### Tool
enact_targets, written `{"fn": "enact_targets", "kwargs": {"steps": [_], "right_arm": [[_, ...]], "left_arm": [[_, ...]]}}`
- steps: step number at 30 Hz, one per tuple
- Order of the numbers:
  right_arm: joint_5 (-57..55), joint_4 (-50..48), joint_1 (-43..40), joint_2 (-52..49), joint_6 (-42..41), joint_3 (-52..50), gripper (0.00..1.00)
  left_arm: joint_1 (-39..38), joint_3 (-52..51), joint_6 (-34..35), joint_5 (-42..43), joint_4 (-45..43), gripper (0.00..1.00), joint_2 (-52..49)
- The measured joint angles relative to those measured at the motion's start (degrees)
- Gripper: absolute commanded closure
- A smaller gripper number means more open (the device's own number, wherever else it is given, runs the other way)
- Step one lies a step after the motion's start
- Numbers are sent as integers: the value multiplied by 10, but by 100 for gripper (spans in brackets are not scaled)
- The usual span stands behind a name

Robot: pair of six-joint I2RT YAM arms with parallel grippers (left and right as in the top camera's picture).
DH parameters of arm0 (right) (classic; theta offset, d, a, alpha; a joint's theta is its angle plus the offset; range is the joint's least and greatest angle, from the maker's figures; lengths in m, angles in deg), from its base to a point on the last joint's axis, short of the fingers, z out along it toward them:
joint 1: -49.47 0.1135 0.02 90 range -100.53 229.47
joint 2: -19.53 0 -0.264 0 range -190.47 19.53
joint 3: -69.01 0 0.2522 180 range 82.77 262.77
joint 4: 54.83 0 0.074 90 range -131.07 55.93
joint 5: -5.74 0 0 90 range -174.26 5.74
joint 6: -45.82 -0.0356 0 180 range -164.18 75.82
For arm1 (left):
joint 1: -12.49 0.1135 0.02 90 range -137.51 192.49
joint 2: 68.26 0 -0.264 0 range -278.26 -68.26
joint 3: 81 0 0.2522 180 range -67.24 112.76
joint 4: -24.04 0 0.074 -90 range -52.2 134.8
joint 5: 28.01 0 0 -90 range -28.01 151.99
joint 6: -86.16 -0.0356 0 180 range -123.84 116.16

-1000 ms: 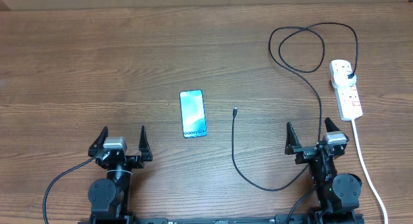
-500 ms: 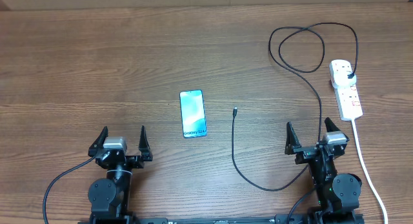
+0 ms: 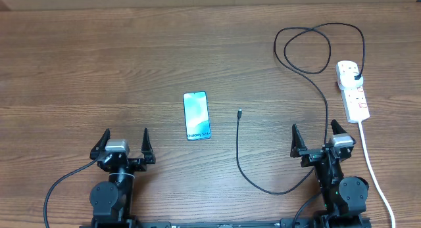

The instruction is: Plug charger to phone and switch on socket

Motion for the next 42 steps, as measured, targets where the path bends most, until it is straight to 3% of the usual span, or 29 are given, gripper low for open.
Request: {"fn": "enact_targets", "kwargs": {"steps": [9, 15, 19, 24, 27, 31, 35, 39, 42], "right_arm": [[0, 0, 0, 0, 0, 0, 0], [0, 0, 0, 0, 0, 0, 0], [0, 0, 0, 0, 0, 0, 0], [0, 0, 0, 0, 0, 0, 0], [0, 0, 0, 0, 0, 0, 0], [0, -1, 0, 0, 0, 0, 0], [0, 0, 0, 2, 0, 0, 0], [0, 0, 0, 1, -1, 0, 0], [-1, 0, 0, 2, -1, 0, 0]], "left_arm": [[0, 0, 20, 19, -3, 0, 0], [0, 0, 301, 242, -78, 0, 0], [0, -1, 458, 325, -95, 0, 1], [0, 1, 524, 338, -294, 0, 1], [0, 19, 528, 297, -308, 0, 2], [0, 120, 474, 240, -197, 0, -20], [0, 398, 369, 203, 106, 0, -158], [0, 702, 258, 221, 437, 0, -389], [0, 845, 214, 256, 563, 0, -519]]}}
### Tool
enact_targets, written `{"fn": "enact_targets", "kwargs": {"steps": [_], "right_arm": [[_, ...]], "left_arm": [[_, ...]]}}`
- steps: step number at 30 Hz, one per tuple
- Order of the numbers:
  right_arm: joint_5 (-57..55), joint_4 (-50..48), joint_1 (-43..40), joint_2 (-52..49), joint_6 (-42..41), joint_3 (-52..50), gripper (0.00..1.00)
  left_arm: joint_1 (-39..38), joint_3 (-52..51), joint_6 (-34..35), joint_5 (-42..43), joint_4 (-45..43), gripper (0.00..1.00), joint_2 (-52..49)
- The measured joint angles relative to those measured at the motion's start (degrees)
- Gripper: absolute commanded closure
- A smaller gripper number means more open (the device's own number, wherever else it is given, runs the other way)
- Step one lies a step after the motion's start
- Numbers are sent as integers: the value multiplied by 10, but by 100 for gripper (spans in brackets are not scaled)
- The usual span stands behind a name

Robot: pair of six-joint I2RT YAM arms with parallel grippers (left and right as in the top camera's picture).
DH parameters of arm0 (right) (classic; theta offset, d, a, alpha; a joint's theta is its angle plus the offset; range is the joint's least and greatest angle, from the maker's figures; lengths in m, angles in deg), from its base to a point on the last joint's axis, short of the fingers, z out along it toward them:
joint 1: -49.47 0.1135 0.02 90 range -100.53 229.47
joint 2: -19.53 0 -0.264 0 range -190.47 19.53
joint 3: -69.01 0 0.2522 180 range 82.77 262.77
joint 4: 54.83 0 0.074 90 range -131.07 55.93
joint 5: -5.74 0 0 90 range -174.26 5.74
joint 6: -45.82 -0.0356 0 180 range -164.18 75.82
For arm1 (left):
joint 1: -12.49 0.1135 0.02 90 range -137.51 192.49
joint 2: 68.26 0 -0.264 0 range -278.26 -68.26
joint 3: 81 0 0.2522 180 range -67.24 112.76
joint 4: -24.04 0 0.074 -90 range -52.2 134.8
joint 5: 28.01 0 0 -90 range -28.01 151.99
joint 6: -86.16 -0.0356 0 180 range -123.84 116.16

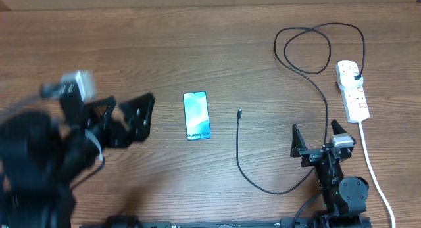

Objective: Plug charger to phone and switch on socket
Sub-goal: 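Move the left gripper over the smartphone and lower toward it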

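A phone [197, 115] with a lit blue screen lies flat near the table's middle. To its right lies the free plug end [240, 113] of a black charger cable [323, 90], which loops back to a charger seated in the white socket strip [352, 90] at the far right. My left gripper [126, 116] is open, raised and blurred, just left of the phone with its fingers pointing toward it. Near the front edge, beside the cable, my right gripper [317, 133] is open and holds nothing.
The socket strip's white lead [371, 169] runs down the right side past the right arm to the front edge. The black cable curves across the table between the phone and the right arm.
My left arm has risen from its rest near the front edge and now sits higher, its open gripper close to the phone's left side. The right arm, phone and cable have not moved.
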Motion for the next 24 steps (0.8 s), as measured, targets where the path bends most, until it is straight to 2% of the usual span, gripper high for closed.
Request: {"fn": "enact_targets", "kwargs": {"steps": [5, 9, 12, 17, 20, 24], "right_arm": [[-1, 0, 0, 0, 0, 0, 0], [-1, 0, 0, 0, 0, 0, 0], [-1, 0, 0, 0, 0, 0, 0], [-1, 0, 0, 0, 0, 0, 0], [-1, 0, 0, 0, 0, 0, 0], [-1, 0, 0, 0, 0, 0, 0]], "left_arm": [[-4, 110, -36, 52, 74, 0, -135], [-53, 161, -36, 35, 135, 0, -212], [-112, 207, -25, -28, 203, 0, -271], [-211, 304, 32, -193, 300, 0, -402], [-240, 320, 72, -266, 291, 0, -452], [-247, 323, 93, -291, 284, 0, -496]]}}
